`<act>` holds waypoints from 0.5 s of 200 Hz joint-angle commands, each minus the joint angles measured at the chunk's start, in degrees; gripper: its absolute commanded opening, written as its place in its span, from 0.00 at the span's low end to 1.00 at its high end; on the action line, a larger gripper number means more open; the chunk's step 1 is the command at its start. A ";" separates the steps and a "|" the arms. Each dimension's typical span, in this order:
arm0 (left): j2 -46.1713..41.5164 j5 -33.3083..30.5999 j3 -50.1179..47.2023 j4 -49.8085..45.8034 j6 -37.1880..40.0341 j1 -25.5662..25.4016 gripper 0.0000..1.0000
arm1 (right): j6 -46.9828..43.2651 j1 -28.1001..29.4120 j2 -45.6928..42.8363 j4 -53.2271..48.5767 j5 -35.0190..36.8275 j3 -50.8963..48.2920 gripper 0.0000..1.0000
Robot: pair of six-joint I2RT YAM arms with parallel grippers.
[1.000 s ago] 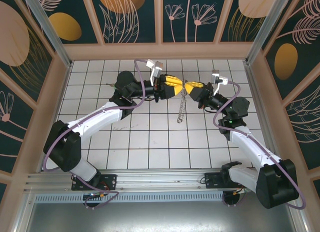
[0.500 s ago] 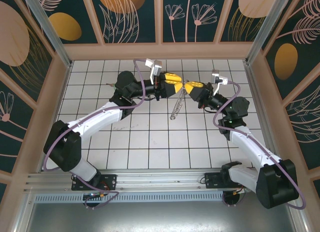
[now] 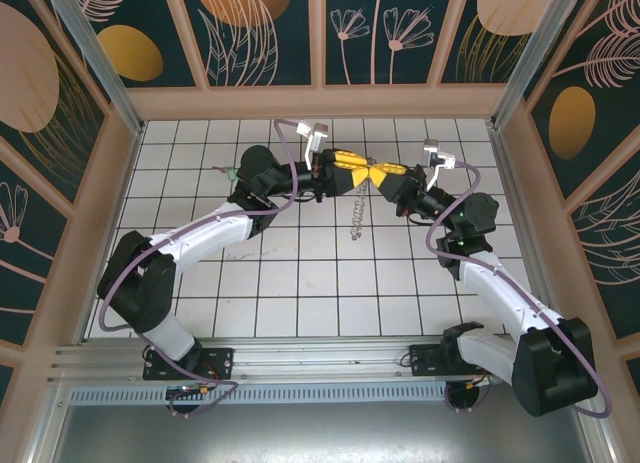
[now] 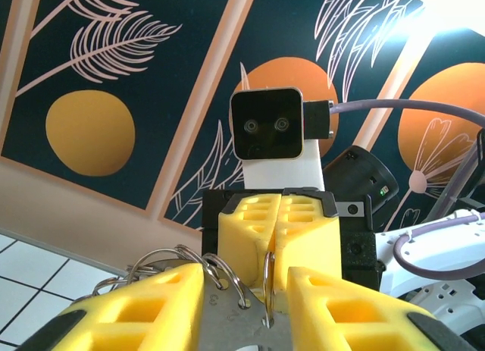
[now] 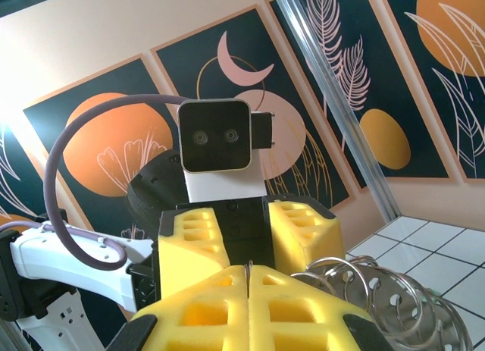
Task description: Put the keys on the keyring
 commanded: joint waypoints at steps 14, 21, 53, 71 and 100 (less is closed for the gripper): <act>1.29 2.12 0.44 5.46 -2.34 -1.12 0.28 | -0.82 0.38 0.09 3.10 0.33 1.48 0.00; 1.47 2.10 0.44 6.02 -2.69 -1.16 0.26 | -0.79 0.33 0.09 3.15 0.37 1.47 0.00; 2.30 2.79 0.80 8.16 -4.17 -1.50 0.19 | -0.76 0.35 0.15 3.38 0.48 1.15 0.00; 2.47 3.17 0.47 10.25 -5.39 -1.71 0.16 | -0.82 0.34 0.10 3.37 0.63 1.12 0.00; 2.90 3.44 -0.42 14.69 -8.58 -1.94 0.12 | -0.74 0.32 0.24 3.67 1.07 1.03 0.00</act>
